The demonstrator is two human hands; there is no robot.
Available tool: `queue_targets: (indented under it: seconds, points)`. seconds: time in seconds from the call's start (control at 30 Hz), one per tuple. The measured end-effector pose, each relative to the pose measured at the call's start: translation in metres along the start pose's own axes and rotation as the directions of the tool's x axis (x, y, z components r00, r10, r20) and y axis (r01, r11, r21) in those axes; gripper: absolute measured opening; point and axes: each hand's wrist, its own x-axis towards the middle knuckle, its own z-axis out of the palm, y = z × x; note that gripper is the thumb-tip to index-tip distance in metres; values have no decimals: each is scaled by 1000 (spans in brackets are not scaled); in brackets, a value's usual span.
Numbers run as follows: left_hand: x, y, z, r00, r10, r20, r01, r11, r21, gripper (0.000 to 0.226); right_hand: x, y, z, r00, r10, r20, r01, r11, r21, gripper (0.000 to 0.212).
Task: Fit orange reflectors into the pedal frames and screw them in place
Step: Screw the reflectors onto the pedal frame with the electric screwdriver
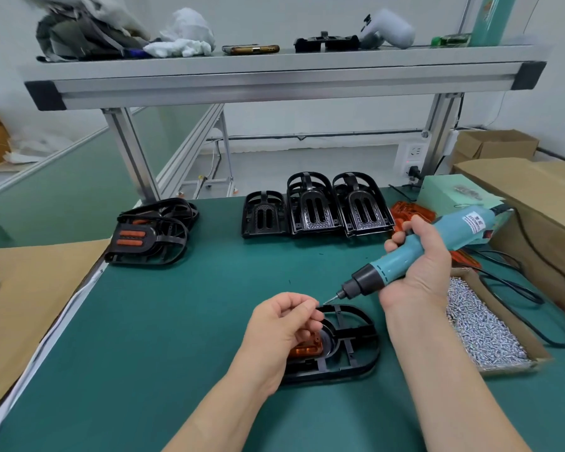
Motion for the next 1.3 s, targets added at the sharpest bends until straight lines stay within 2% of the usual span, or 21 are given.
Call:
queue_targets:
  seconds: [0.13, 0.23, 0.5, 0.7, 0.8, 0.93, 1.1, 1.2, 1.27, 1.3]
  points:
    - [-2, 0, 2, 1000, -18, 7, 18, 999, -37, 11, -4, 6, 7, 998, -57, -26, 57, 998, -8, 14]
    - [-2, 1, 2, 1000, -23, 9, 24, 997, -70, 12, -5, 9, 9, 995, -95, -34, 94, 995, -31, 27]
    - [-2, -1, 4, 999, -18, -33, 15, 997, -76, 10, -10, 18, 8, 988, -150, -25, 148, 986, -73, 27]
    - [-5, -5, 10, 989, 80, -126, -81, 997, -7, 11, -10, 21, 9, 984, -170, -45, 165, 982, -96, 19]
    - [-5, -4, 12, 983, 148, -111, -142, 988, 63, 13, -10, 23, 8, 989, -139, -55, 133, 986, -105, 20]
    - [-1, 2, 6, 964, 251, -82, -226, 945, 235, 11, -9, 23, 5, 994, -73, -79, 66, 994, -91, 26]
    - [8, 18, -8, 971, 218, -95, -188, 949, 252, 25, -4, 18, 2, 995, -80, -61, 76, 995, -68, 33]
    - [9, 16, -18, 947, 298, -121, -224, 881, 416, 28, -6, 18, 0, 994, -109, -25, 106, 989, -101, 29]
    - [8, 11, -29, 932, 361, -15, -284, 757, 589, 23, -7, 19, -2, 988, -152, 5, 151, 979, -138, 26]
    - [7, 10, -33, 936, 346, 69, -299, 674, 676, 27, -8, 20, -2, 984, -176, 23, 177, 970, -164, 23]
